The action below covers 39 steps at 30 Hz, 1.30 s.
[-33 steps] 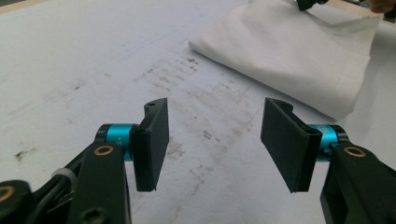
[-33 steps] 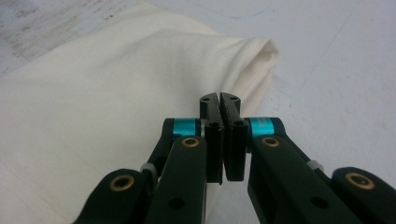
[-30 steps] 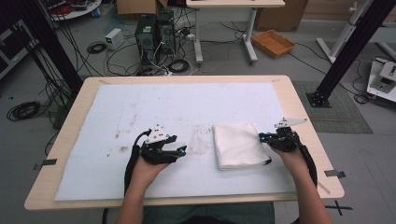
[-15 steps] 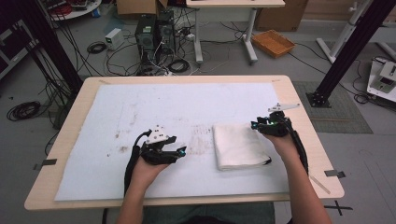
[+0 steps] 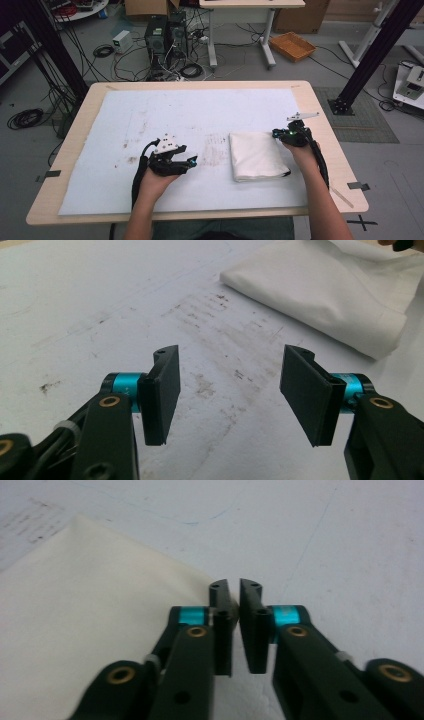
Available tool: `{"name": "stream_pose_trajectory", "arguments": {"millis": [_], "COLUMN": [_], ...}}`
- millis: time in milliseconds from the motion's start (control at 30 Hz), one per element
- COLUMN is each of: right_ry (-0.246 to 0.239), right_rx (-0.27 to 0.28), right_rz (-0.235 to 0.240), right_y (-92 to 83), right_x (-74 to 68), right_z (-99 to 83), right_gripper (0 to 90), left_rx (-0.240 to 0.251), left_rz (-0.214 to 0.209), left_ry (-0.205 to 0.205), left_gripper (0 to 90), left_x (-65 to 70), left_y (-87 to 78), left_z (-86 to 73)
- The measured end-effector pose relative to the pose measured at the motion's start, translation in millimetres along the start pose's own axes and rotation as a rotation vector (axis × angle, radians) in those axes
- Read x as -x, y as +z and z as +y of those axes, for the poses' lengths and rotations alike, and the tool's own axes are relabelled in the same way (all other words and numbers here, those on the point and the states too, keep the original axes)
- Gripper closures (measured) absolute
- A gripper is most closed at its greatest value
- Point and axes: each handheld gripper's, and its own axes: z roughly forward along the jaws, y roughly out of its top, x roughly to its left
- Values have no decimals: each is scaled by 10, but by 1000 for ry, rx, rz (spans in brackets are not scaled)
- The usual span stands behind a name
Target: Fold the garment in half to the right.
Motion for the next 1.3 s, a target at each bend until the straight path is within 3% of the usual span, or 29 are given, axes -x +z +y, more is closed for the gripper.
{"name": "stream_pose_trajectory", "arguments": {"millis": [33,100,200,267,333,467,533,600,833,933,1000,1100,1300], "right_ry": [7,17,-31,-45,-44,-44,-80,-64,-66,-43,-15,-24,-30], "right_rx": [18,37,64,70,63,54,14,30,91,97,118,136,157], "right_rz": [-9,-1,3,26,15,75,38,41,-6,7,35,35,-9], "right_y": [-59,-167,-395,-525,-603,-727,-697,-692,-831,-812,-824,-864,-862], "right_x": [-28,-66,-201,-307,-387,-537,-570,-556,-545,-514,-498,-496,-432], "right_z": [-16,-44,-156,-305,-437,-689,-778,-857,-952,-1001,-1016,-967,-778], "right_gripper": [640,622,605,588,588,706,806,874,892,886,724,647,456], "left_rx": [0,-1,5,14,16,15,19,21,20,18,15,14,15], "left_rz": [3,12,21,28,33,34,31,34,36,34,27,27,20], "left_ry": [-4,-7,-15,-22,-26,-25,-21,-22,-30,-26,-24,-25,-31], "left_gripper": [411,405,400,395,388,386,386,386,386,386,386,382,368], "left_x": [-5,-25,-65,-84,-97,-89,-81,-78,-88,-83,-78,-74,-90], "left_y": [0,-9,-47,-72,-92,-102,-106,-113,-118,-118,-116,-114,-114], "left_z": [-3,-11,-18,-19,-20,-25,-23,-21,-31,-28,-26,-24,-28]}}
